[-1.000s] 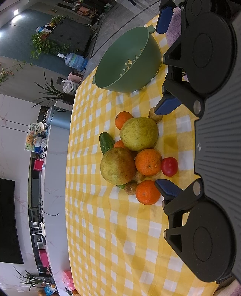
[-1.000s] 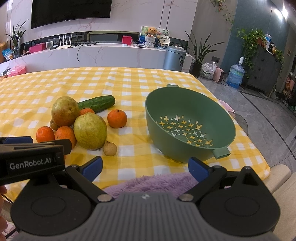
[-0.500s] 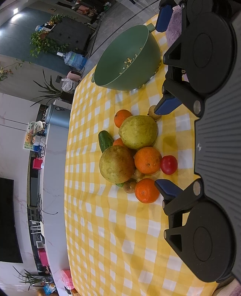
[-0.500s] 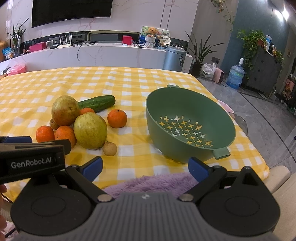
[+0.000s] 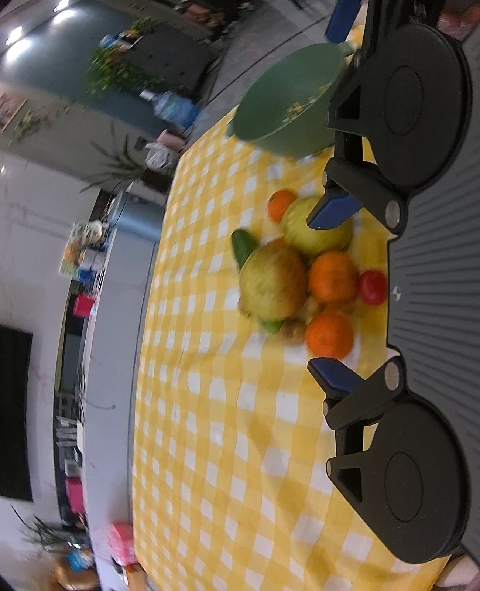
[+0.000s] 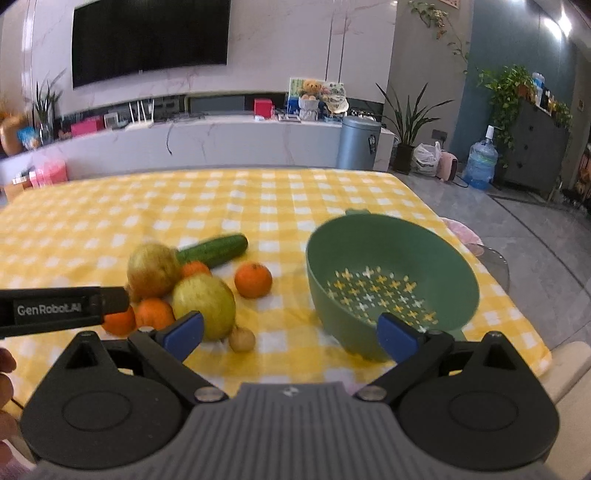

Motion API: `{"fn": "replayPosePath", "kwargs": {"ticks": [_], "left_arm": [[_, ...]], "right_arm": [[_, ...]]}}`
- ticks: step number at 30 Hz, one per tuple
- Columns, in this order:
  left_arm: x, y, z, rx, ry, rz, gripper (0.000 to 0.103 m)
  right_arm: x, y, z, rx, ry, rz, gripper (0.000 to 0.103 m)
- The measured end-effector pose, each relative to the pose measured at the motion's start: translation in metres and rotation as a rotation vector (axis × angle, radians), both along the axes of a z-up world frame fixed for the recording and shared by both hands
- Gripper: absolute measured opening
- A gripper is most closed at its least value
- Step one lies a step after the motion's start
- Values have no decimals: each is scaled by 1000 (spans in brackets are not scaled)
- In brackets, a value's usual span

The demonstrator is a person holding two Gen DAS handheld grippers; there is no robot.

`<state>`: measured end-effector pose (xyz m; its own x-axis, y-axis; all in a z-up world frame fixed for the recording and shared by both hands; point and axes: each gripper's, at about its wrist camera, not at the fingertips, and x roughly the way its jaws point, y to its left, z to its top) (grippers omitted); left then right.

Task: Organize fruits
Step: 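Reach the right gripper to the large yellow-green pear and grasp it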

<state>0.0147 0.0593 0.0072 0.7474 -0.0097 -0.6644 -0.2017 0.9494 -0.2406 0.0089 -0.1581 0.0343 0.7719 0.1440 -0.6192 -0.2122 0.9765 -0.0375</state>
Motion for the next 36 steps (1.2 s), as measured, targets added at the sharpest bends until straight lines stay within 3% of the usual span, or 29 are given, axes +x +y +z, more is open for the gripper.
{"fn": "replayPosePath", "kwargs": {"ticks": [5, 9, 14, 23, 28, 30, 31, 36], "left_arm": [[10, 25, -3, 27, 18, 27, 93], [20, 45, -17, -18, 64, 42, 93], [26, 55, -31, -61, 108, 32, 93], [38, 45, -46, -11, 147, -80, 92], [40, 39, -48, 9, 149, -101, 93], [43, 39, -50, 17, 162, -93, 93], [43, 39, -51, 26, 168, -90, 93], [45, 43, -53, 0, 173, -79, 93]], "right_arm": [[17, 9, 17, 80, 0, 57, 96], [40, 28, 27, 154, 31, 135, 96], [83, 69, 19, 209, 186, 268, 94], [145, 123, -27, 159, 411, 262, 93], [147, 135, -36, 99, 414, 331, 92], [149, 144, -42, 47, 416, 347, 82], [149, 146, -47, 26, 420, 353, 82], [140, 156, -52, -78, 349, 388, 79]]}}
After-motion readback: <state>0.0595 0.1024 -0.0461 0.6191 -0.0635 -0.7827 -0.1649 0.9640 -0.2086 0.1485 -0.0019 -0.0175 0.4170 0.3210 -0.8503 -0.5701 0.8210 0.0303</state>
